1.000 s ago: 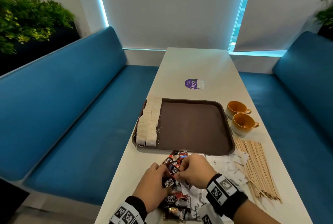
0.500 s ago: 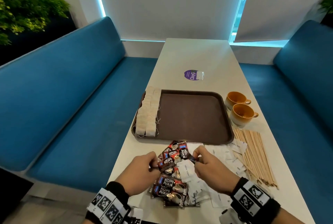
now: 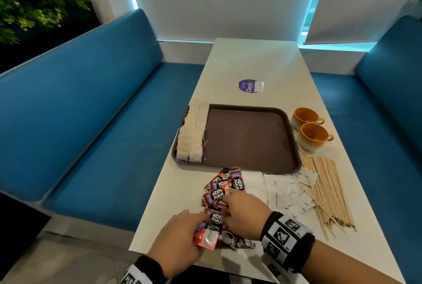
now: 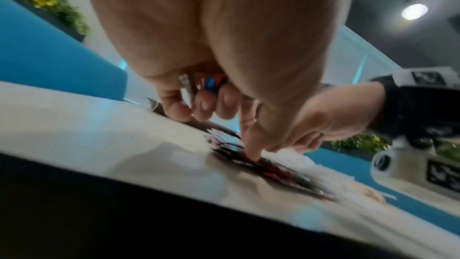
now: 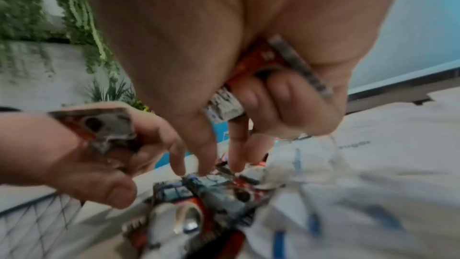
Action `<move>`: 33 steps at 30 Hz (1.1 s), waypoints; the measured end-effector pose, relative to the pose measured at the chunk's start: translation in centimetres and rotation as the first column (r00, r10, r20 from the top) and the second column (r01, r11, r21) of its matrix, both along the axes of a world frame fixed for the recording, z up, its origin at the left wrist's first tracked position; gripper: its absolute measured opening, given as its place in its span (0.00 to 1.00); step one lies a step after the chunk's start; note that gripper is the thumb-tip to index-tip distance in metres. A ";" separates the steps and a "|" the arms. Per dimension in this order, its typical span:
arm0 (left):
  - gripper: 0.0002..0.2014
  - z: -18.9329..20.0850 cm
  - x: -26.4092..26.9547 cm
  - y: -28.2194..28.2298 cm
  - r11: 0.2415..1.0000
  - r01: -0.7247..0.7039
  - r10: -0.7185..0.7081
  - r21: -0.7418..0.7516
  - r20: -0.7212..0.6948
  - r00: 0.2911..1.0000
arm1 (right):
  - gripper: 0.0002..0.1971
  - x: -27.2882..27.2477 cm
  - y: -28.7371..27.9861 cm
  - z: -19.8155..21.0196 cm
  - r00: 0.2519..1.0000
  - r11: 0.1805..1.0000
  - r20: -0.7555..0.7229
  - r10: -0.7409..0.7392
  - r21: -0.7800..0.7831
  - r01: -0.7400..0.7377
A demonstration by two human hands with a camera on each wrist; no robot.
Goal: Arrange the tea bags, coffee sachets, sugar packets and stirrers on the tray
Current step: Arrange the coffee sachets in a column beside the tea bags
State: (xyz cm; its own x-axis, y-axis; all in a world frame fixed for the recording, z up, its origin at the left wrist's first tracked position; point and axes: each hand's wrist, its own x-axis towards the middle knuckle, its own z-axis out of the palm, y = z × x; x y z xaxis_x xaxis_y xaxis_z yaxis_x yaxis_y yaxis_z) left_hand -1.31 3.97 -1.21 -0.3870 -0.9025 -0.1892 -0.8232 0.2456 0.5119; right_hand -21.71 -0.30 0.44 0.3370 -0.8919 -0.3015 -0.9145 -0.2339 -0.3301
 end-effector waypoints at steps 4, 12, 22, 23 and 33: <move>0.13 0.3 -1.4 -0.4 0.993 0.071 -0.051 -0.092 0.200 0.978 | 0.16 0.1 0.4 -0.1 0.991 0.995 -0.125 0.046 -0.088 -0.057; 0.10 0.6 -1.2 -1.0 0.984 0.090 -0.061 -0.151 0.184 0.981 | 0.11 0.2 0.6 0.2 0.993 0.992 -0.107 0.042 -0.116 -0.055; 0.14 1.3 0.0 -1.6 0.997 -0.063 0.059 -0.053 -0.090 0.994 | 0.08 -2.1 -0.3 2.0 0.712 0.905 0.575 -0.402 0.132 0.405; 0.14 1.4 0.2 -1.6 0.996 -0.084 0.077 -0.042 -0.133 0.988 | 0.10 -2.5 -0.3 2.2 0.616 0.871 0.628 -0.475 0.236 0.431; 0.11 2.1 0.5 -1.2 0.994 -0.078 0.101 0.081 -0.336 0.937 | 0.09 -5.0 1.0 3.8 0.490 0.802 0.643 -0.589 0.536 0.262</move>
